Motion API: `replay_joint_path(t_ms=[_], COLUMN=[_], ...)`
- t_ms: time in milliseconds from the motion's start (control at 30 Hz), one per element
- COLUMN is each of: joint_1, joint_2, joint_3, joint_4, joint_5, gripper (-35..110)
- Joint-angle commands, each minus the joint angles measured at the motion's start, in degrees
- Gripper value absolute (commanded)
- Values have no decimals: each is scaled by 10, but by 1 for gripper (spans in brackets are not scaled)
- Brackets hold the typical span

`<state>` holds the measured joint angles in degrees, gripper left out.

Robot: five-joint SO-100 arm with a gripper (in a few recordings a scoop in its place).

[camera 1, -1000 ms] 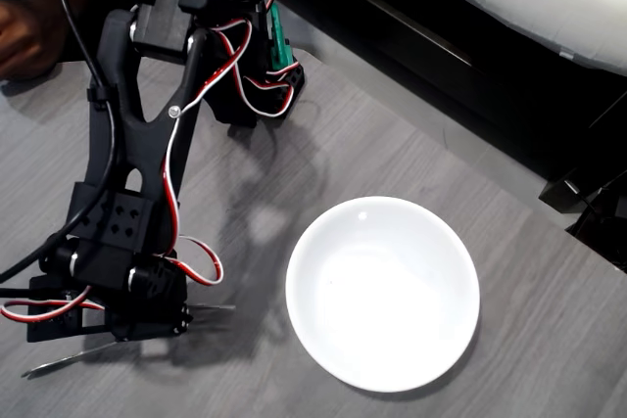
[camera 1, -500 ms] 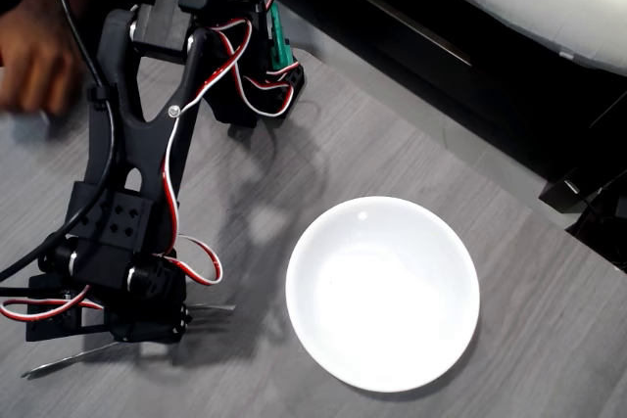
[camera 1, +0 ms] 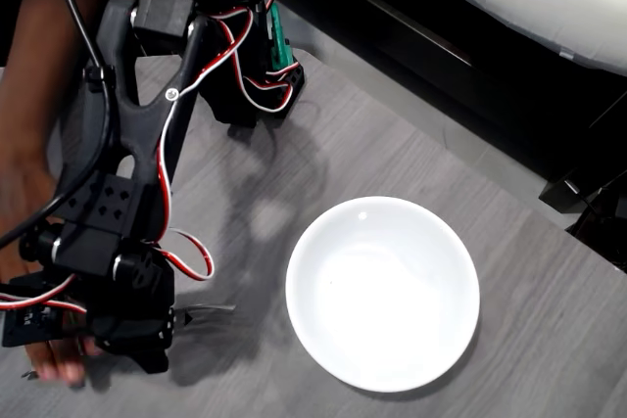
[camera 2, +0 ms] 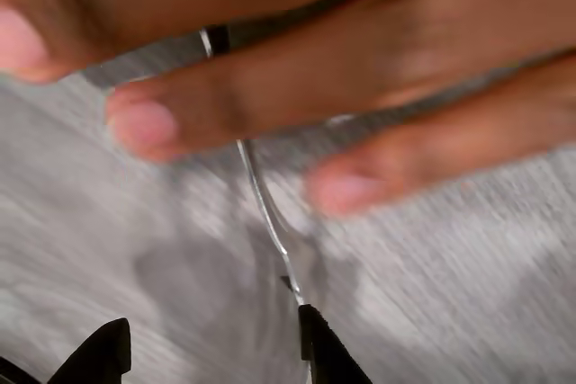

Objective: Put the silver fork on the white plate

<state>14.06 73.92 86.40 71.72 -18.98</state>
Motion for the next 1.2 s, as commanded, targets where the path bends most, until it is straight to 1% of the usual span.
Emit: replay_joint_path(t_ms=[0,300,633,833,1167], joint_1=[1,8,-15,-21,-27], joint_2=[26,6,-38,-38,-51], joint_3=[-22,-21,-22,-23,-23], joint_4=[5,5,-19,-21,-34], joint_5=[-11,-30,-47,-50,-50], gripper=[23,23,22,17,17])
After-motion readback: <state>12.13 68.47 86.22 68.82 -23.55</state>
